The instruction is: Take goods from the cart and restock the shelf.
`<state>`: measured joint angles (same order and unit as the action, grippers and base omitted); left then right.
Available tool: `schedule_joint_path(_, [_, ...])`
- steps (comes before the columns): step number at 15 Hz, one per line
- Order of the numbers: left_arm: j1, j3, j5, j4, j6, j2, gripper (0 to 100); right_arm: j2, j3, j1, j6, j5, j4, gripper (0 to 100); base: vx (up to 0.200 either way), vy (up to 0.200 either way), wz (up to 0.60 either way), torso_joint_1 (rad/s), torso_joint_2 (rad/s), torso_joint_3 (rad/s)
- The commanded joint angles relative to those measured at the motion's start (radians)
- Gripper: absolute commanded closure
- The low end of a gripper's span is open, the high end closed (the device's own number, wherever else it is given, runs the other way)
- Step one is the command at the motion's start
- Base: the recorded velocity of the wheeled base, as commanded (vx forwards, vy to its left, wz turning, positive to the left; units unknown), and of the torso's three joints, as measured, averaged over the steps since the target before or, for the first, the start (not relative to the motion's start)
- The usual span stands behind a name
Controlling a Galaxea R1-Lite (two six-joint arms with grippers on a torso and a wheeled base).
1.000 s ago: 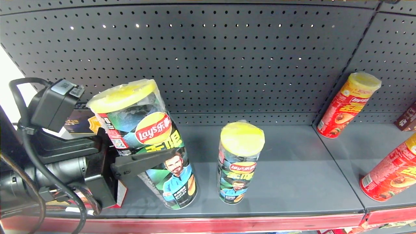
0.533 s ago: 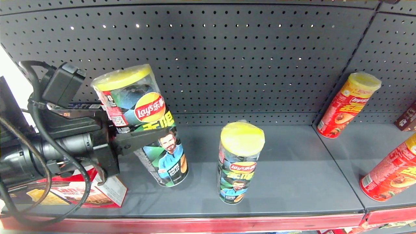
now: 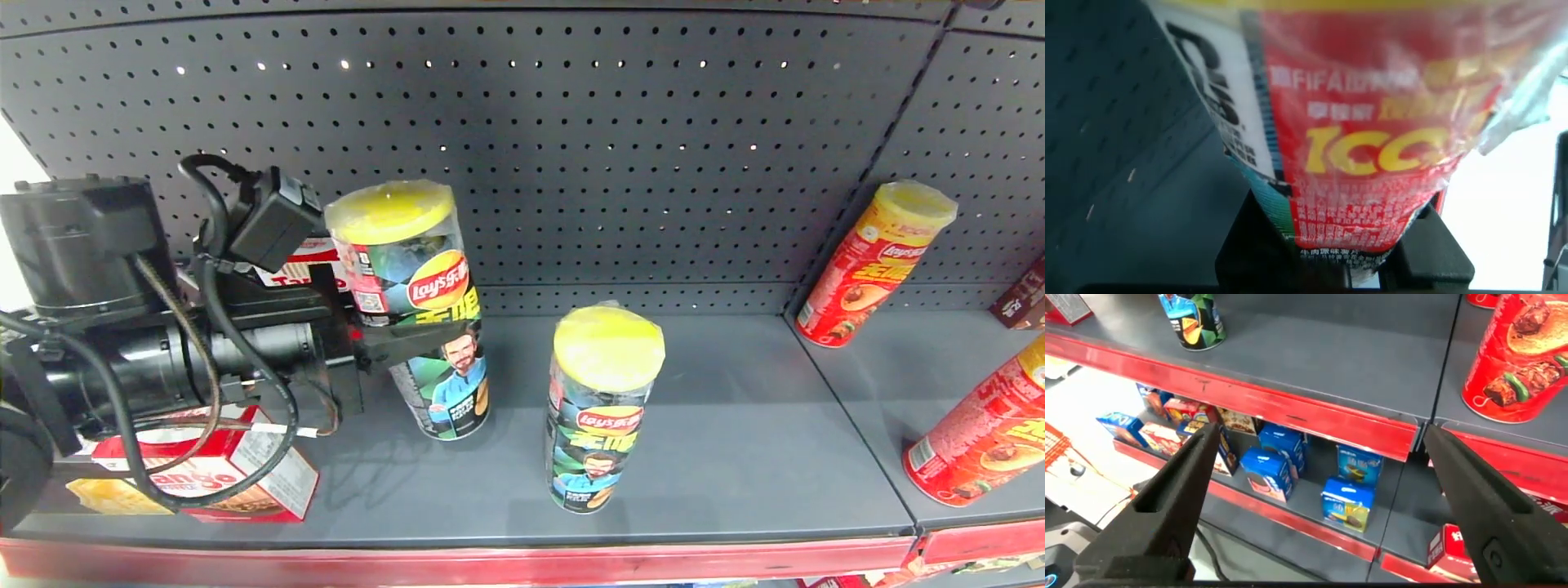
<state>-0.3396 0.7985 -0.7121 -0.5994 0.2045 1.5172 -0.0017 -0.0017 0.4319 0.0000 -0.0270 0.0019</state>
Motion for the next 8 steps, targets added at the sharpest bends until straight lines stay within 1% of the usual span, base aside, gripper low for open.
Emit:
schedule_joint_path(1, [-0.001, 0.041, -0.041, 0.001, 0.004, 0.078, 100, 0.002, 0.0, 0.001, 0.0, -0.001, 0.0, 0, 0.0, 0.0, 0.0, 0.0, 0.0, 0.0])
schedule_joint_path(3, [-0.003, 0.051, -0.058, 0.0, 0.004, 0.1, 100, 0.002, 0.0, 0.001, 0.0, -0.001, 0.0, 0, 0.0, 0.0, 0.0, 0.0, 0.0, 0.0])
schedule_joint_path(4, [-0.001, 0.076, -0.084, 0.0, 0.004, 0.126, 100, 0.002, 0.0, 0.001, 0.0, -0.001, 0.0, 0, 0.0, 0.0, 0.0, 0.0, 0.0, 0.0])
schedule_joint_path(6, [-0.001, 0.108, -0.101, 0.004, 0.004, 0.147, 100, 0.002, 0.0, 0.001, 0.0, -0.001, 0.0, 0, 0.0, 0.0, 0.0, 0.0, 0.0, 0.0])
schedule_joint_path(7, [-0.004, 0.14, -0.122, 0.007, 0.006, 0.164, 100, 0.002, 0.0, 0.001, 0.0, -0.001, 0.0, 0, 0.0, 0.0, 0.0, 0.0, 0.0, 0.0])
schedule_joint_path(8, [-0.009, 0.163, -0.122, 0.012, 0.006, 0.172, 100, 0.002, 0.0, 0.001, 0.0, -0.001, 0.0, 0, 0.0, 0.0, 0.0, 0.0, 0.0, 0.0])
